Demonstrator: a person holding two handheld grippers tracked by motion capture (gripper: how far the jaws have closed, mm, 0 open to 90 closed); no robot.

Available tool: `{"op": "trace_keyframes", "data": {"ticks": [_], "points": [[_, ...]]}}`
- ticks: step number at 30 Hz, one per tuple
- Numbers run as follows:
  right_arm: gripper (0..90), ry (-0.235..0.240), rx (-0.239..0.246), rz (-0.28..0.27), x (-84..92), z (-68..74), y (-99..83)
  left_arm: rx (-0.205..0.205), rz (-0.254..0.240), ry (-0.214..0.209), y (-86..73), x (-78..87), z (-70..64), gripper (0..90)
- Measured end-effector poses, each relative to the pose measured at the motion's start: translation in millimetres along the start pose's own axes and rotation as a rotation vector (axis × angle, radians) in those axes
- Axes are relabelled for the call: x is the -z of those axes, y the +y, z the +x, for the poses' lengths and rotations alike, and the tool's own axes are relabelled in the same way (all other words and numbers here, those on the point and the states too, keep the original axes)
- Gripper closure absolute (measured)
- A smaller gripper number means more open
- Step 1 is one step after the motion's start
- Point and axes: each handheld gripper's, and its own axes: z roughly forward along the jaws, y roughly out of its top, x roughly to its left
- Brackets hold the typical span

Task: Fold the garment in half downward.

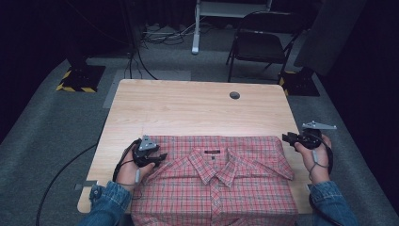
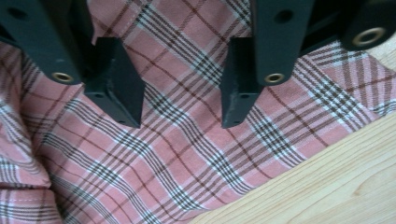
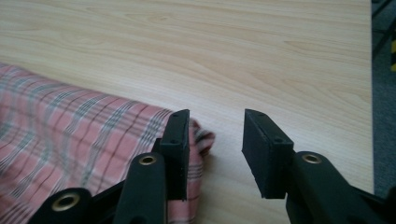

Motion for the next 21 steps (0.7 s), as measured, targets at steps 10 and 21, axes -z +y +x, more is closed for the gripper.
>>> {"op": "trace_keyframes", "data": {"ticks": [10,21], "points": [[41.7,0.139,0.137,-0.006,29.4,33.1,-23.9,-0.007,-0.050,-0.032,1.1,33.2,-15.2,37.3],[46.8,0.210,0.342,0.141,26.8,78.9,-72.2,-0.068,0.020,-0.038,-22.6,33.7,-37.4,36.8]]}}
